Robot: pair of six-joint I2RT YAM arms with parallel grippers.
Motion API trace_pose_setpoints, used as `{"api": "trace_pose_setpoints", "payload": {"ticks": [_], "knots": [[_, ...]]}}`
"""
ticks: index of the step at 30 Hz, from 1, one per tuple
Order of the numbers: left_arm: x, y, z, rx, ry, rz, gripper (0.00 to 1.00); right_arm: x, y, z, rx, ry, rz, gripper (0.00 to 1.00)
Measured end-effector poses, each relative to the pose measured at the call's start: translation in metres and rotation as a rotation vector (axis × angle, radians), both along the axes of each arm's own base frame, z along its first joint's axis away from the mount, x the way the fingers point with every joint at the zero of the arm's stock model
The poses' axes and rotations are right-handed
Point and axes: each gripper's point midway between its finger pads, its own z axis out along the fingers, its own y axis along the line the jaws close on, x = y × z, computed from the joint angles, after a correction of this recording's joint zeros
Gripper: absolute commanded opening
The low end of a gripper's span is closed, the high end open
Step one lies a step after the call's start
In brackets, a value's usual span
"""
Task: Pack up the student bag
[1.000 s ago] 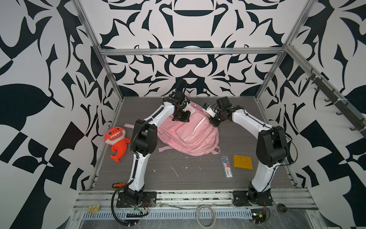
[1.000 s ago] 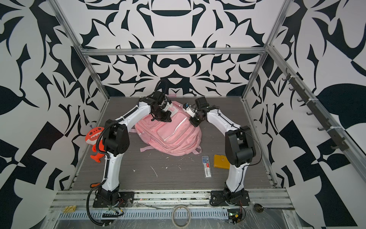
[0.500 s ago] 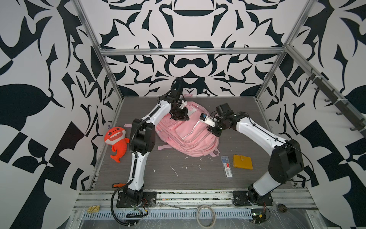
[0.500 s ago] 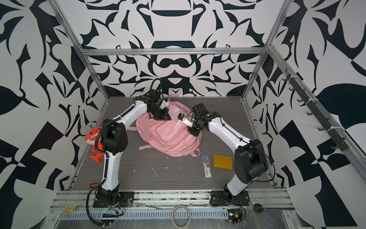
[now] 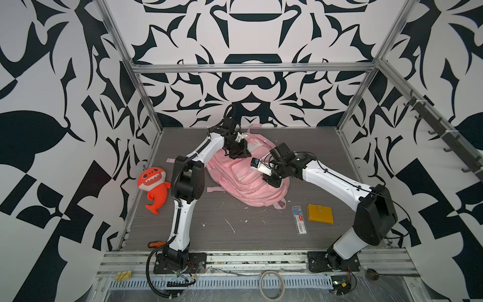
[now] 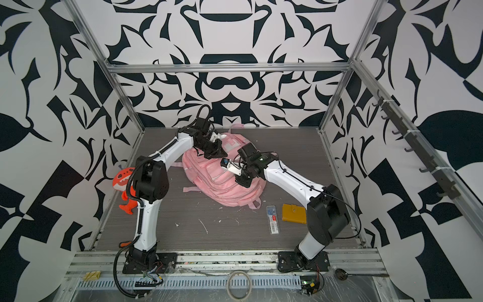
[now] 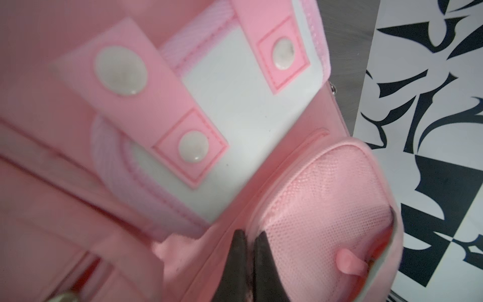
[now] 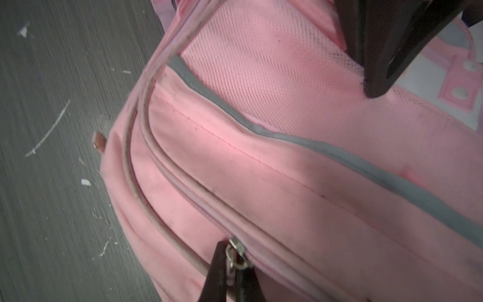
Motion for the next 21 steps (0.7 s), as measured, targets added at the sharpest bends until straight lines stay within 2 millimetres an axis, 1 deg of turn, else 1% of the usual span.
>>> {"api": "trace_pose_setpoints", "payload": {"ticks": [4, 6, 13, 15, 21], "knots": [[0.010, -0.001, 0.005, -0.028, -0.005, 0.043, 0.00, 0.003, 0.004, -0.005, 0.064, 0.034, -0.095, 0.00], [0.013, -0.001, 0.006, -0.036, -0.009, 0.055, 0.00, 0.005, 0.000, -0.006, 0.090, 0.042, -0.147, 0.00], [0.024, -0.005, 0.009, -0.079, -0.019, 0.109, 0.00, 0.027, -0.030, 0.008, 0.185, 0.071, -0.332, 0.00], [0.026, -0.007, 0.009, -0.092, -0.004, 0.131, 0.00, 0.031, -0.034, 0.009, 0.193, 0.072, -0.359, 0.00], [0.034, -0.011, 0.016, -0.142, 0.043, 0.211, 0.00, 0.027, -0.029, 0.007, 0.196, 0.080, -0.361, 0.00]]}}
